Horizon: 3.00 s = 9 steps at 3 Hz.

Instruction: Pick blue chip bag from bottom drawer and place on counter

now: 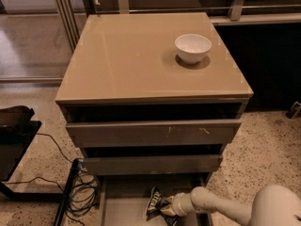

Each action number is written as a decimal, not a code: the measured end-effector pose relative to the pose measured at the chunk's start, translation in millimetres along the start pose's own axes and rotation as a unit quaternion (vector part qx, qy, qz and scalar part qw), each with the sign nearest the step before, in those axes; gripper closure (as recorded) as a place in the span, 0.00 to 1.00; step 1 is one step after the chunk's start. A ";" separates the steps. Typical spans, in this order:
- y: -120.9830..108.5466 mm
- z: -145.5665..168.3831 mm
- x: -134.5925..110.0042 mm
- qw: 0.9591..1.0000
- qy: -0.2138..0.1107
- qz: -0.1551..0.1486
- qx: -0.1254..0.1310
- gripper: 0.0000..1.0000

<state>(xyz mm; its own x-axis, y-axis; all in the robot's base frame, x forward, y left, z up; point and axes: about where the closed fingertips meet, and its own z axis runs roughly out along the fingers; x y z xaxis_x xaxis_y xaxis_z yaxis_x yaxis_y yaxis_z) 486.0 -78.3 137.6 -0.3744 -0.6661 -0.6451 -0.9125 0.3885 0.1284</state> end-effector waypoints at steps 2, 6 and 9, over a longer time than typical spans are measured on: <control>35.8 -58.9 -44.3 0.999 -0.001 -0.044 -0.031 1.00; 74.1 -262.5 -226.7 0.979 0.001 -0.197 0.052 1.00; 75.5 -290.9 -260.1 0.967 0.013 -0.242 0.078 1.00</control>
Offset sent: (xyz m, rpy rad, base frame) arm -0.0400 0.0033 0.1334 0.0205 -0.0556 0.1587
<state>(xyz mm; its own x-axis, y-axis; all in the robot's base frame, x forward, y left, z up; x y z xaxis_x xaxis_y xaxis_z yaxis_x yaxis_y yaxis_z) 466.5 -60.9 534.1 0.0843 -0.8088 -0.5819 -0.9465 0.1175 -0.3005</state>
